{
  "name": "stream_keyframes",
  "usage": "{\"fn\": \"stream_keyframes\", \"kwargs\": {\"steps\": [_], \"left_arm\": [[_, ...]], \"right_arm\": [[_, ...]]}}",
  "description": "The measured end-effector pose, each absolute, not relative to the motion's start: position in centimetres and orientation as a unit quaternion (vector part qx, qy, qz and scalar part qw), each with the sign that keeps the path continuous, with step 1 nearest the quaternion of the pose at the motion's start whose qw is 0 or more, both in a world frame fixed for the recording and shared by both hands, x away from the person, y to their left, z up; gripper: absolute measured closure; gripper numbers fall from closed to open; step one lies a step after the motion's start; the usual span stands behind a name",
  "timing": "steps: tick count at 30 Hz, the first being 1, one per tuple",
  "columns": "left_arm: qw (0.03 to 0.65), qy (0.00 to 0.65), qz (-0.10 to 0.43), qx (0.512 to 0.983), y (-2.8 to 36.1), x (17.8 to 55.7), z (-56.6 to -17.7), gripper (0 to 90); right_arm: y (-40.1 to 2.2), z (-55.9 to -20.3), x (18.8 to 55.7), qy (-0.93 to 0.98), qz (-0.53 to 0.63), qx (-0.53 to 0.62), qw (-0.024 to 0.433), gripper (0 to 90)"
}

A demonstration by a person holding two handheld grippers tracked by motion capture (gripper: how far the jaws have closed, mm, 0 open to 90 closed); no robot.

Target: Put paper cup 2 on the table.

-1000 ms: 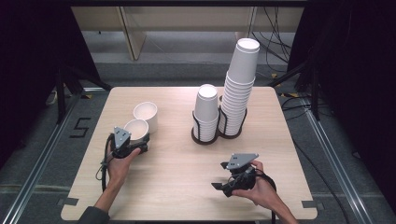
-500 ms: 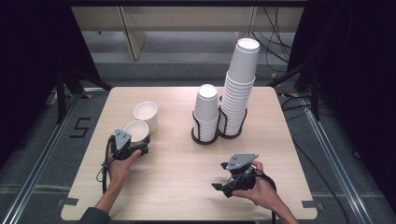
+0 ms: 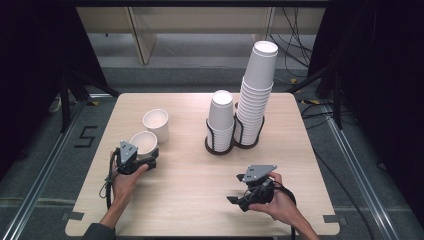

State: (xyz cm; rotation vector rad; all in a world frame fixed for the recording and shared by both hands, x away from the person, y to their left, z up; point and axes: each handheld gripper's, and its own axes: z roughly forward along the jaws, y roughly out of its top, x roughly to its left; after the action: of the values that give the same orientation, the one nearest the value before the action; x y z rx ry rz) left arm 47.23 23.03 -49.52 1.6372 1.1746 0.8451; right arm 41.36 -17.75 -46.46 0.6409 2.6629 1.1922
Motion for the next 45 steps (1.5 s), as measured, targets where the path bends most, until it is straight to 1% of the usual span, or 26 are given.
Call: {"fn": "stream_keyframes", "kwargs": {"steps": [7,14,18,21,29,32,35,45], "left_arm": [[0.450,0.483,0.335,0.673,23.2,47.0,-50.0,13.8],[0.439,0.486,0.320,0.684,23.3,46.7,-50.5,14.2],[0.436,0.489,0.313,0.687,23.1,46.1,-50.4,14.2],[0.427,0.494,0.303,0.694,23.1,45.8,-50.3,14.2],[0.420,0.507,0.301,0.690,23.7,45.1,-50.5,14.3],[0.422,0.507,0.302,0.688,23.9,44.7,-50.6,14.3],[0.427,0.502,0.301,0.689,23.9,44.2,-50.3,14.3],[0.429,0.504,0.297,0.689,23.5,41.5,-49.8,14.3]], "right_arm": [[-17.8,-46.4,41.3,0.889,0.398,0.215,0.073,19.9],[-18.0,-46.4,41.3,0.889,0.399,0.212,0.080,19.9],[-18.1,-46.4,41.0,0.887,0.398,0.225,0.074,19.9],[-18.2,-46.4,41.1,0.888,0.399,0.213,0.084,19.9],[-18.4,-46.5,41.0,0.887,0.398,0.220,0.076,19.9],[-18.5,-46.6,41.0,0.887,0.399,0.217,0.081,19.9],[-18.7,-46.5,40.8,0.885,0.399,0.227,0.074,19.9],[-19.1,-46.6,40.8,0.884,0.401,0.228,0.076,19.6]]}}
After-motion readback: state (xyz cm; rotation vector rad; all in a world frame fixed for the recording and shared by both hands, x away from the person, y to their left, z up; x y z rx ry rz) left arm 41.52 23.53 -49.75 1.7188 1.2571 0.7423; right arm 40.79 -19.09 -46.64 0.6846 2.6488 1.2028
